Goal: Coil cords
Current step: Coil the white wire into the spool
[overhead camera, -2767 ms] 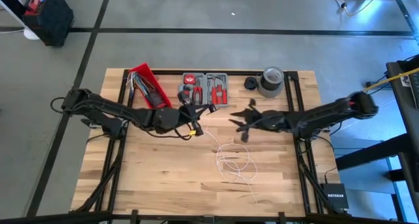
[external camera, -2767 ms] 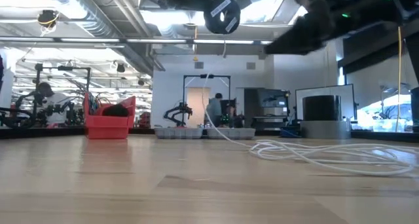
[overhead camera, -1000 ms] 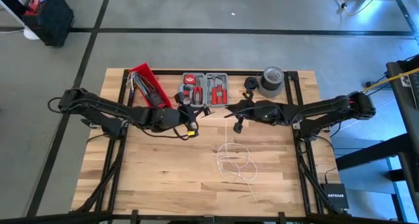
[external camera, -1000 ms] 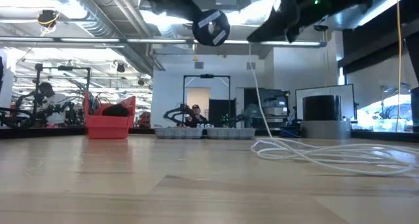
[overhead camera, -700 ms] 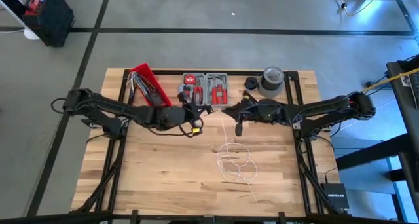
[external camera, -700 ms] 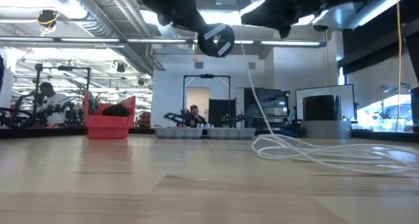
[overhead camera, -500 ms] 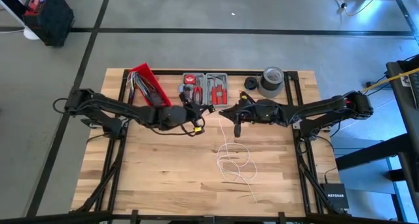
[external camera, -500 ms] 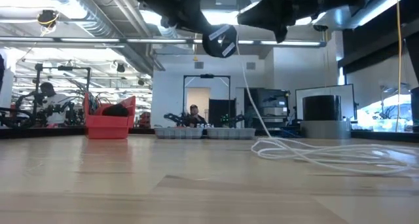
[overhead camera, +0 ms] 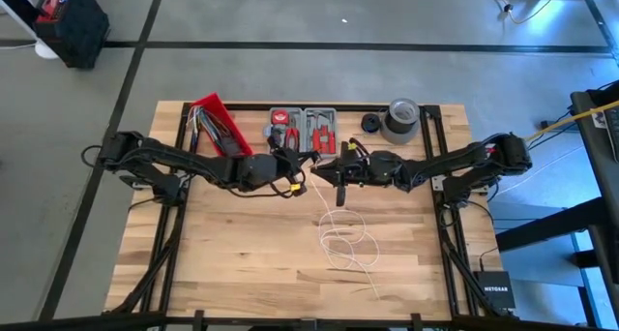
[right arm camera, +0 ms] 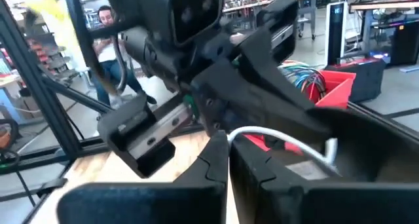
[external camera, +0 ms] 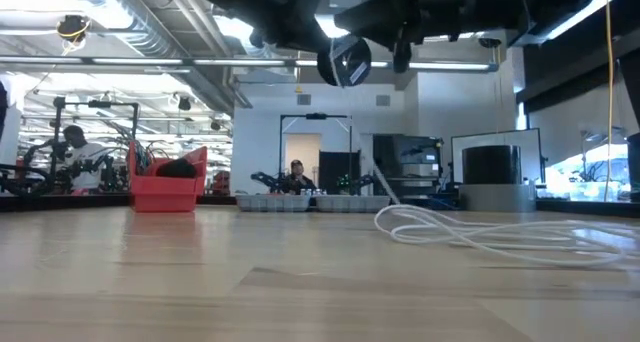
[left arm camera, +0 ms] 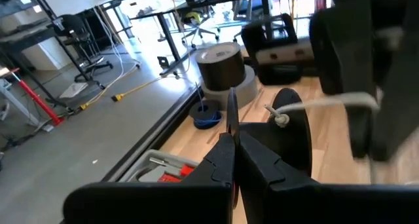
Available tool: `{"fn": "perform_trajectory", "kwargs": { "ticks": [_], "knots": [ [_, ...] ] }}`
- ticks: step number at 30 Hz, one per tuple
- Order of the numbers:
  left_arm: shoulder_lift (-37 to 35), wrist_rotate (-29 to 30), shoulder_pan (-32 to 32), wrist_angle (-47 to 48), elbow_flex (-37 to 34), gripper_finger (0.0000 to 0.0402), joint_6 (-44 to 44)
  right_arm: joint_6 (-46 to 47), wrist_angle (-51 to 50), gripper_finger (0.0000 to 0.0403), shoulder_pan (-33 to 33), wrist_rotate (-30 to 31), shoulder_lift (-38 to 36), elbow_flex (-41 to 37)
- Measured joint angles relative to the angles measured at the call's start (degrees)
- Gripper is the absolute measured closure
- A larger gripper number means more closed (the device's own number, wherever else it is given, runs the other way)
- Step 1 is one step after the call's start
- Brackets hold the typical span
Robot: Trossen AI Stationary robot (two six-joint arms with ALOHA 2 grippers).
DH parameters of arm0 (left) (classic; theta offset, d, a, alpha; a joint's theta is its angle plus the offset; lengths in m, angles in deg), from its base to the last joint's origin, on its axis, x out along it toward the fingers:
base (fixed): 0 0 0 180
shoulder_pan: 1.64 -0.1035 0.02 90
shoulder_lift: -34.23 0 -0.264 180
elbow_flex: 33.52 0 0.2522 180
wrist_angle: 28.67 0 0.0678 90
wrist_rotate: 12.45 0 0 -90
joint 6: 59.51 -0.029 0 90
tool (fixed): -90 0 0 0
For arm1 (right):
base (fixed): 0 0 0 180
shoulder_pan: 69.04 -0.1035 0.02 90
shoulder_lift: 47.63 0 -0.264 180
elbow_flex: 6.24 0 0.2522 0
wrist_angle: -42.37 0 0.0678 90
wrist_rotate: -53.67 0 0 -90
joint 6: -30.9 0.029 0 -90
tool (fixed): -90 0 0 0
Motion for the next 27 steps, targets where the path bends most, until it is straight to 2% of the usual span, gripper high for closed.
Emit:
{"fn": "perform_trajectory", "kwargs": {
  "ticks": [6,12,20,27],
  "knots": [
    [0.00,-0.17,0.04,-1.41,0.00,0.0401,1.04,-3.72,-0.49,0.0396,-1.60,2.24,4.27,3.13],
    [0.00,-0.37,0.46,-2.67,-0.07,0.0401,0.74,-8.64,-9.97,0.0395,-2.59,7.91,7.33,8.00],
    [-1.75,-0.76,2.63,-0.65,-0.23,0.0401,-0.65,-10.07,-21.77,0.0393,-3.03,13.55,7.36,8.63],
    [-3.21,-1.12,3.45,2.27,-0.24,0.0401,-0.54,-10.67,-23.51,0.0384,-2.93,15.28,7.23,8.46]
  ]
}}
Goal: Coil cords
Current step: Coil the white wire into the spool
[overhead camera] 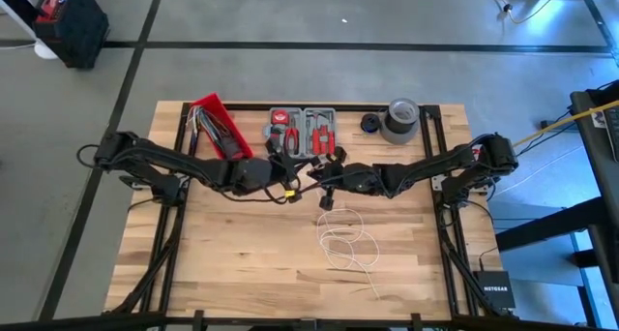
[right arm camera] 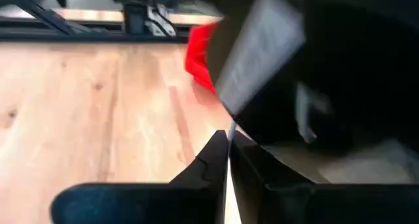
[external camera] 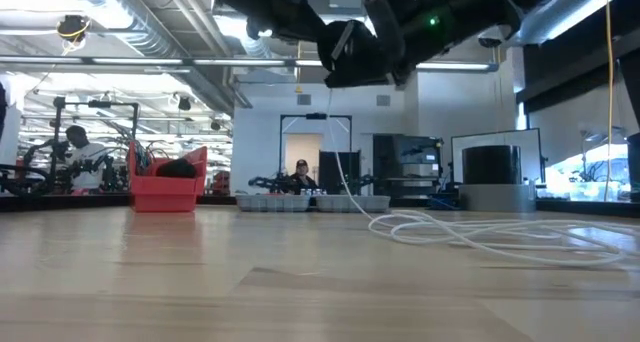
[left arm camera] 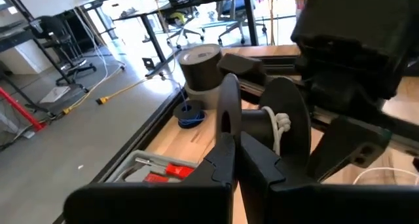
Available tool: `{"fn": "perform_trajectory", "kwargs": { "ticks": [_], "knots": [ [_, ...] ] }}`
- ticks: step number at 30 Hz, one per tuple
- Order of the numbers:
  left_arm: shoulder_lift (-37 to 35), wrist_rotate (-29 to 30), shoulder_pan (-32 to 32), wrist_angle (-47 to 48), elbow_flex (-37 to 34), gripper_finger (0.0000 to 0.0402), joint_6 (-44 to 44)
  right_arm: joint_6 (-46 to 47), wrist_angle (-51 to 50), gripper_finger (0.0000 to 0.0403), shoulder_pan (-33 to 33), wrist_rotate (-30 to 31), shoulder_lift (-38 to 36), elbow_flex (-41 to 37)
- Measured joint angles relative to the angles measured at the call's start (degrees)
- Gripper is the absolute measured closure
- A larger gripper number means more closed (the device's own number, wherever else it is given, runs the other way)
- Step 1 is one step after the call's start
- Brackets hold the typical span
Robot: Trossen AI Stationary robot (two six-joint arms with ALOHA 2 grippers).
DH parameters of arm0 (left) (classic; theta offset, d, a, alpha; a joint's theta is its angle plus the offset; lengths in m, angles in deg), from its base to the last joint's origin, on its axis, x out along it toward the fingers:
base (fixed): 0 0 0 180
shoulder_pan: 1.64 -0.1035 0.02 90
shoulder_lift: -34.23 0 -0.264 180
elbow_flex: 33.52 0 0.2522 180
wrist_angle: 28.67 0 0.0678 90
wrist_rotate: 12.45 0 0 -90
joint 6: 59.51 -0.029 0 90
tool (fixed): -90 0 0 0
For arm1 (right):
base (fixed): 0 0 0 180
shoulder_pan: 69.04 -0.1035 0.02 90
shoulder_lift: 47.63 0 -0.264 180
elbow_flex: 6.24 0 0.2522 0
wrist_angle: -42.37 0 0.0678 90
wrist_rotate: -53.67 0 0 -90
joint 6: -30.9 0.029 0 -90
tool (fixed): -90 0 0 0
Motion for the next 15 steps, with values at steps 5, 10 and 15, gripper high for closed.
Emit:
{"fn": "perform_trajectory", "kwargs": {
  "ticks": [5,10,15],
  "knots": [
    [-0.84,0.27,-0.30,-1.62,0.59,0.0401,-0.55,-0.12,-5.46,0.0353,0.06,-0.40,-0.14,1.96],
    [-0.44,0.46,-0.14,-0.49,0.35,0.0401,-1.07,-0.74,-21.41,0.0297,-0.04,-3.37,-5.52,7.05],
    [-0.44,-0.05,0.24,-0.33,0.37,0.0401,-1.07,2.97,-42.08,0.0266,-0.42,-4.82,-13.02,8.67]
  ]
}}
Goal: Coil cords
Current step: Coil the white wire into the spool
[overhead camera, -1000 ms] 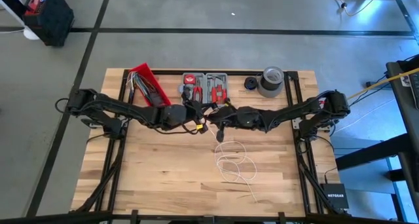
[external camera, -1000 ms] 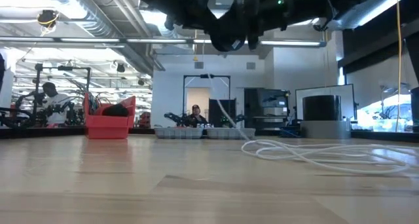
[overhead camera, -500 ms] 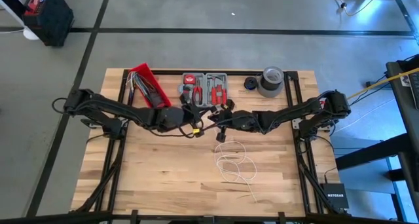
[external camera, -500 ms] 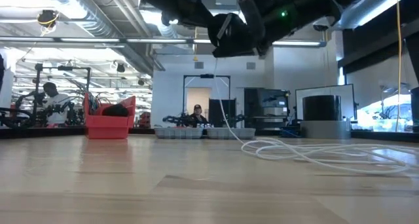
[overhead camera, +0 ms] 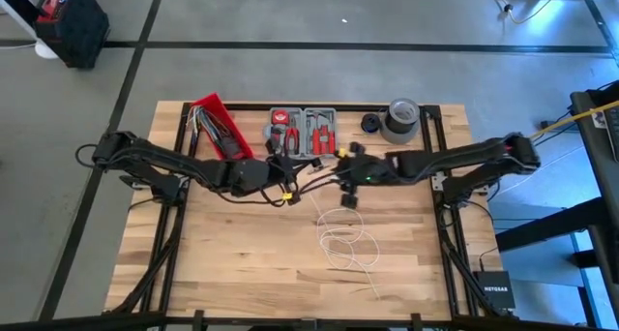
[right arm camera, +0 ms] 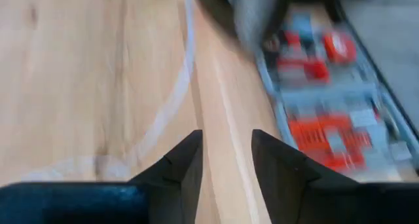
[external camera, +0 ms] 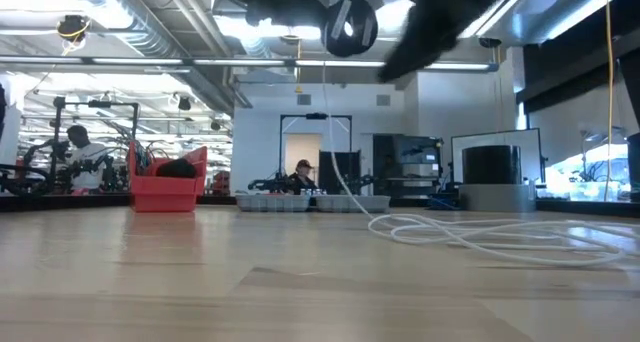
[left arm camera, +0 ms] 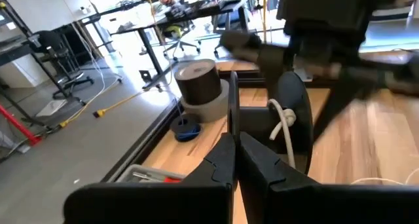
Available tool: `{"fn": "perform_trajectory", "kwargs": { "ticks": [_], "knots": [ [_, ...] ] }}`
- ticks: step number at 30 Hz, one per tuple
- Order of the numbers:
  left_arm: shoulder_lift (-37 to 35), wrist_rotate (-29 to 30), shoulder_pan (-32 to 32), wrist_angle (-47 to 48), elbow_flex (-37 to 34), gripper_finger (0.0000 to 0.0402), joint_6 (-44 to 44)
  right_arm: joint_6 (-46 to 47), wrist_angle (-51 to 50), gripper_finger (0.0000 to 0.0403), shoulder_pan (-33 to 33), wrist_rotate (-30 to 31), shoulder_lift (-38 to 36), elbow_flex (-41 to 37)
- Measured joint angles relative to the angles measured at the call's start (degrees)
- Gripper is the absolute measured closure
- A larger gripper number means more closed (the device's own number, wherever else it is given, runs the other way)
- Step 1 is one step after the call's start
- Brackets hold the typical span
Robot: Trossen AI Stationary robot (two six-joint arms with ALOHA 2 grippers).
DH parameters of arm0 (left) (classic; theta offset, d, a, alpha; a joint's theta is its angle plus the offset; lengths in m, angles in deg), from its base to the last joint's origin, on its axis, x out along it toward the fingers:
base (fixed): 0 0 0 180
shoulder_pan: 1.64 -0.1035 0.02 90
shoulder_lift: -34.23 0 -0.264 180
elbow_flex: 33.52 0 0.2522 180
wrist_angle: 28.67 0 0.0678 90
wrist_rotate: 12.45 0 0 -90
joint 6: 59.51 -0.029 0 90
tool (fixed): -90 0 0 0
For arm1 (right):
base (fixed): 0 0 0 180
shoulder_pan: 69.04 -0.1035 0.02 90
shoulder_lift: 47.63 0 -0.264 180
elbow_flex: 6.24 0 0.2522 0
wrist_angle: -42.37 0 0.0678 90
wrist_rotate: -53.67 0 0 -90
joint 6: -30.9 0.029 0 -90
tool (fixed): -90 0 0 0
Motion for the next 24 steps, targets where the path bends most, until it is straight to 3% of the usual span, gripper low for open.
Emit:
{"fn": "perform_trajectory", "kwargs": {
  "ticks": [3,5,9,12,14,18,24],
  "knots": [
    [0.00,0.18,-0.13,-0.06,0.00,0.0401,0.02,2.98,-4.45,0.0263,-2.34,3.48,-4.05,-2.52],
    [0.01,0.30,-0.12,-0.02,0.00,0.0401,0.02,2.82,1.04,0.0263,-4.98,6.11,-7.05,-7.01],
    [0.02,0.26,-0.07,-0.10,0.00,0.0401,0.02,-1.96,31.14,0.0263,-8.55,11.47,-8.43,-22.12],
    [0.06,0.26,-0.09,-0.30,0.00,0.0401,0.02,-3.28,60.67,0.0262,-7.41,11.90,-2.93,-32.04],
    [0.07,0.28,-0.15,-0.43,-0.02,0.0401,0.02,-2.27,73.57,0.0262,-5.92,10.88,2.38,-35.25],
    [0.07,0.28,-0.26,-0.46,-0.02,0.0401,0.00,-0.39,83.83,0.0262,-3.44,4.68,12.68,-33.78],
    [0.11,0.27,-0.26,-0.36,-0.02,0.0401,-0.45,-0.68,82.38,0.0262,-2.77,2.74,23.22,-24.81]
  ]
}}
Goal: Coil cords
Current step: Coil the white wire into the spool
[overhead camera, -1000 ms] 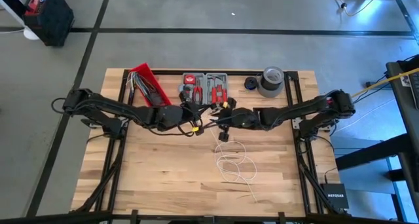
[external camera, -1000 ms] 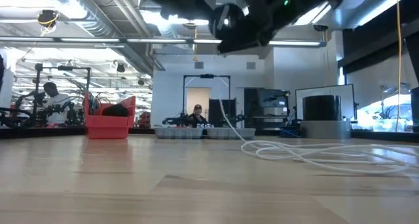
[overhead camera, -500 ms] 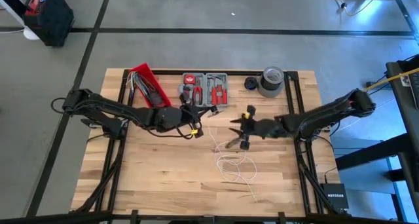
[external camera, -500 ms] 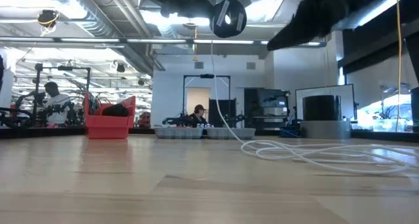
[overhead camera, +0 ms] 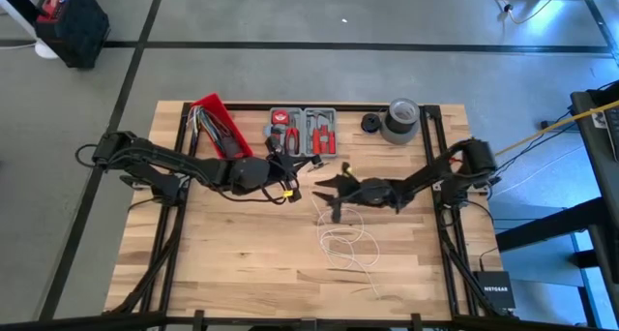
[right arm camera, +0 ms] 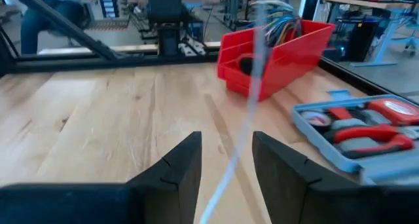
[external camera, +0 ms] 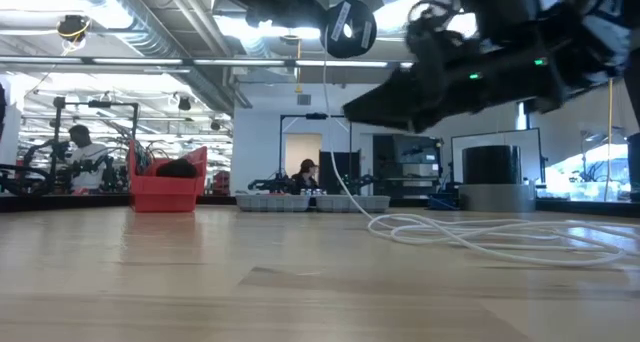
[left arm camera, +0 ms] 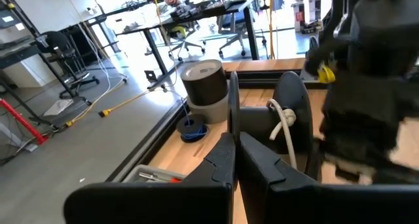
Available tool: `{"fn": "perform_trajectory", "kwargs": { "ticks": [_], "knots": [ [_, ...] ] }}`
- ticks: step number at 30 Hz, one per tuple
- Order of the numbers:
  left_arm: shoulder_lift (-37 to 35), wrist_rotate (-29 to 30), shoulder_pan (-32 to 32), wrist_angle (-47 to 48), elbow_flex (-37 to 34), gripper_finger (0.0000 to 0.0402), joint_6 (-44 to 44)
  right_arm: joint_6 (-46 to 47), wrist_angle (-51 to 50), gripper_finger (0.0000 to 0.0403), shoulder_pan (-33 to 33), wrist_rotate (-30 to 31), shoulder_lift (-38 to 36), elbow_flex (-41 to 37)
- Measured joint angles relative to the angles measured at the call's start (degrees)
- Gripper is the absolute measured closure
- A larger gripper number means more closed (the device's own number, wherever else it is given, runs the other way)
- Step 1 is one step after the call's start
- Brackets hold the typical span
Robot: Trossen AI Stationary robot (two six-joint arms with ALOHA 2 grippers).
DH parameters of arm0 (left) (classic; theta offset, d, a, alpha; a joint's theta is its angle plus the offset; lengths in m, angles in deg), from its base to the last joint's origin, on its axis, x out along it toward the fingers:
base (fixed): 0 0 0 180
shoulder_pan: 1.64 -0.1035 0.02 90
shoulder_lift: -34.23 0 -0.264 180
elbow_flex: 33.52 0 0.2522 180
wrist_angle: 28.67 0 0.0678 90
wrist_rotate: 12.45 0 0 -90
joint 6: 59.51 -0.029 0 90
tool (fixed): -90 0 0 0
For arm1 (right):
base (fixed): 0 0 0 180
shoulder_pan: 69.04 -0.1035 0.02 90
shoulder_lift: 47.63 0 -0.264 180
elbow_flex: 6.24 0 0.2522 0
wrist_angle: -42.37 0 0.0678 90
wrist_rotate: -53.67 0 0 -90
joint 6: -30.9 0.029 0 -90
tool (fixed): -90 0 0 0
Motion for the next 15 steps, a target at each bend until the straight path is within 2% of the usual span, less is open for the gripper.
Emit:
{"fn": "perform_trajectory", "kwargs": {
  "ticks": [3,8,12,15],
  "knots": [
    [0.00,0.00,0.05,0.35,0.00,0.0401,0.04,-0.29,-3.68,0.0262,-0.10,0.32,2.22,3.69],
    [0.02,0.00,0.09,0.24,-0.02,0.0401,0.04,-1.54,-10.19,0.0262,0.02,6.14,2.66,7.15],
    [0.04,0.02,0.09,0.27,-0.02,0.0401,-0.05,-3.33,-10.58,0.0266,0.05,6.63,2.66,7.77],
    [0.04,0.01,0.10,-0.02,-0.02,0.0401,-0.07,-3.39,-11.52,0.0285,0.56,6.50,2.64,7.76]
  ]
}}
